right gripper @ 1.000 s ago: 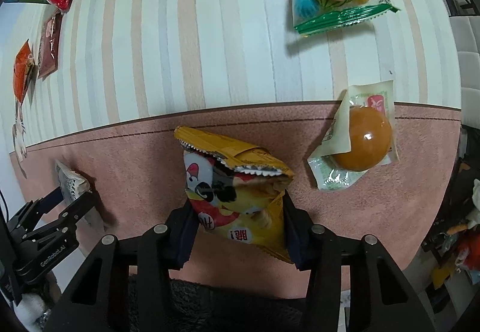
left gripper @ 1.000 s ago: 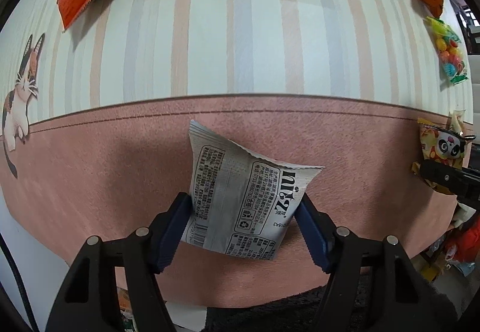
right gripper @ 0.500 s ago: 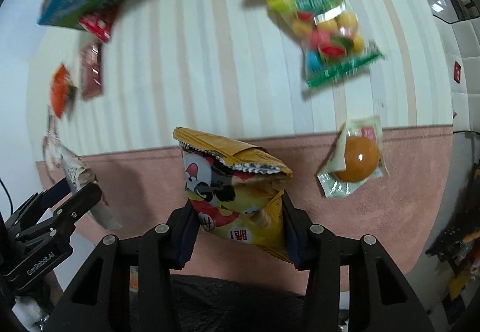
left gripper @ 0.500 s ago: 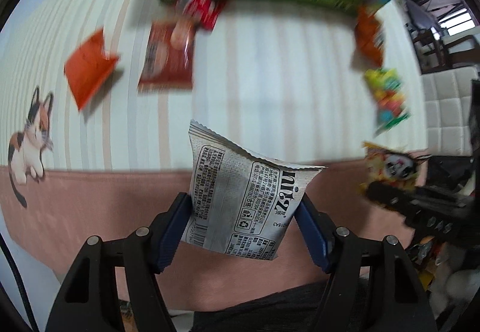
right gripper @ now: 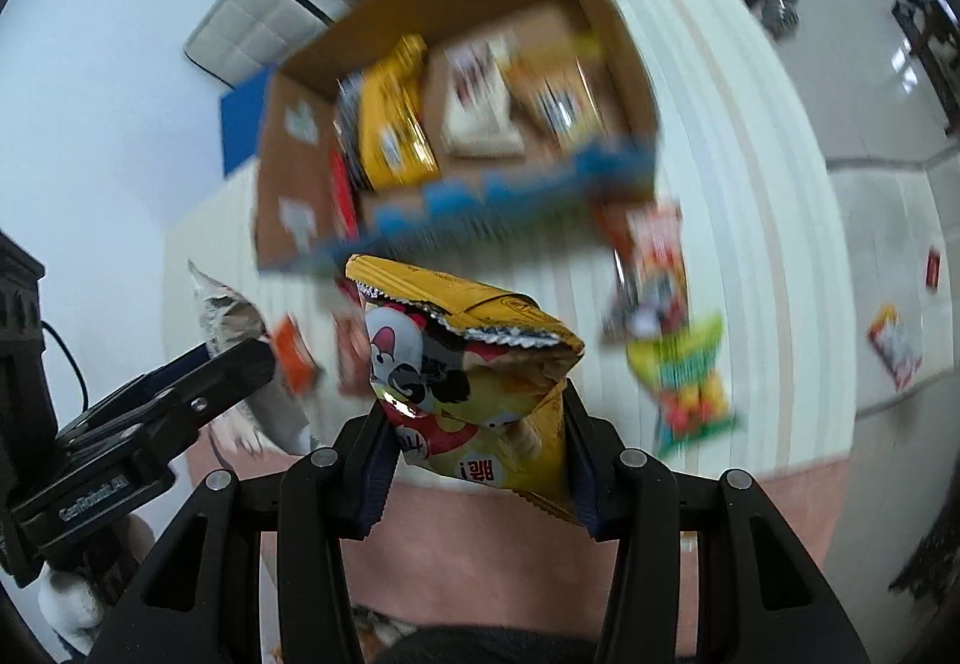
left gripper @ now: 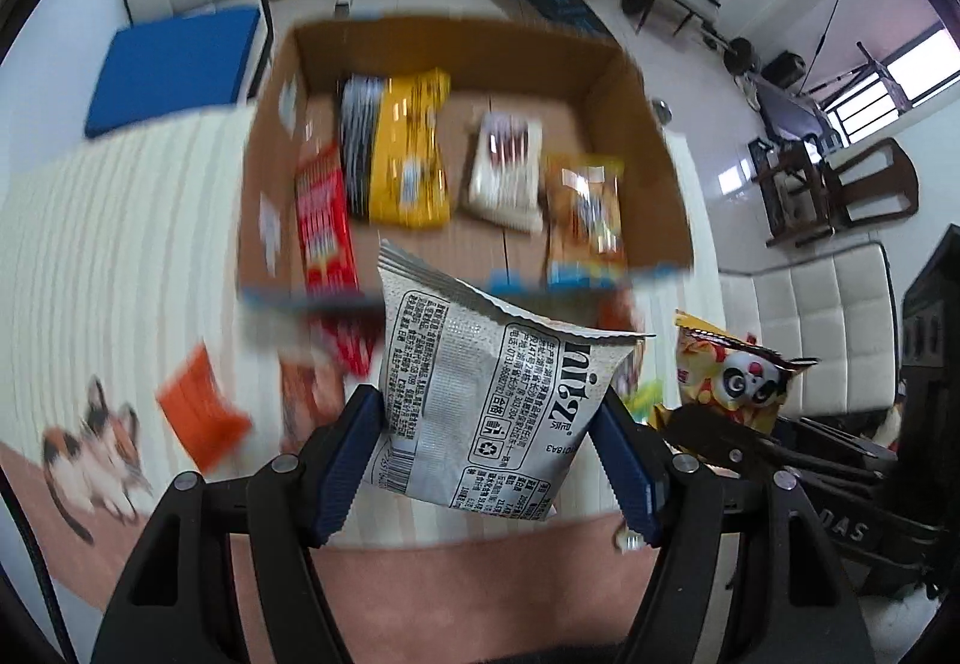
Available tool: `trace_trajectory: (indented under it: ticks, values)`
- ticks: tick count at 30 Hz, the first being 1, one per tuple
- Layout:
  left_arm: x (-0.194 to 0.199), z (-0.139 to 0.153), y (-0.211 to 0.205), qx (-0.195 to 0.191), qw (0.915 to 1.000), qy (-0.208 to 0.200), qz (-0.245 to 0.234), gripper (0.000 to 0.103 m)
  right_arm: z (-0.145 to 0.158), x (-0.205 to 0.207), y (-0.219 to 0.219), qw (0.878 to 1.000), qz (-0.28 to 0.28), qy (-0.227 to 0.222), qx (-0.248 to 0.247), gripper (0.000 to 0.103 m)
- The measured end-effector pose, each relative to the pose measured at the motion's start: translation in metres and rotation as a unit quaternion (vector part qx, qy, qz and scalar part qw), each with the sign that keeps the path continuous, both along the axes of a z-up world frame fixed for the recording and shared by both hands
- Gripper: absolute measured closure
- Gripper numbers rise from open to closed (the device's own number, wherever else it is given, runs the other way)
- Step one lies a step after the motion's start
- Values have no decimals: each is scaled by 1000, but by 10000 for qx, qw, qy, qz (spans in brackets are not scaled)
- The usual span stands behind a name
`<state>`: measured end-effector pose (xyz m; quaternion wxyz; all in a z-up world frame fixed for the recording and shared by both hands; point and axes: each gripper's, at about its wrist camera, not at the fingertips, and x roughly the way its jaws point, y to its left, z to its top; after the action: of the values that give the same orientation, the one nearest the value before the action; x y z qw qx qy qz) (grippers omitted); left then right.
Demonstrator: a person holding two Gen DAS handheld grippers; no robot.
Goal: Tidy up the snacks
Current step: 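Carry both packets into the box and open both tools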
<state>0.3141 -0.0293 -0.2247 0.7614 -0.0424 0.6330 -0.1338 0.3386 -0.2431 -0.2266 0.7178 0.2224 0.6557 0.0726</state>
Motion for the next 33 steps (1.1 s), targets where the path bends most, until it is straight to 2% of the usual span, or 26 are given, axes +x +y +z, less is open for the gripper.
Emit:
trace_trajectory:
  ticks: [3,6,14,22,30,31,32,33]
  values:
    - [33,6,-3,116,9999,-68,12,34,8,35,7,9999,-8,-95,-63,52]
    - [65,3,-3,127,9999,30,-45,34,7,68,13,9997,95,-96,-189,52]
    - [115,-34,1,158,9982,575,40,34,-23,117,27,9986,304,199,-375,52]
    - [131,-77,-1,326,9940,1047,47,34,-67,135,33,9965,378,566,-489,52]
    - [135,-101,4,427,9890,1414,107,34,-97,142,38,9931,519,942,-460,50]
    - [137,-103,6,453,9879,1472,155,34,-99,143,39,9925,547,979,-481,43]
    - [137,-105,8,453,9870,1529,193,32,-102,144,41,9914,589,1043,-535,25]
    - [139,-106,10,449,9868,1539,206,24,-103,144,42,9903,627,1082,-606,16]
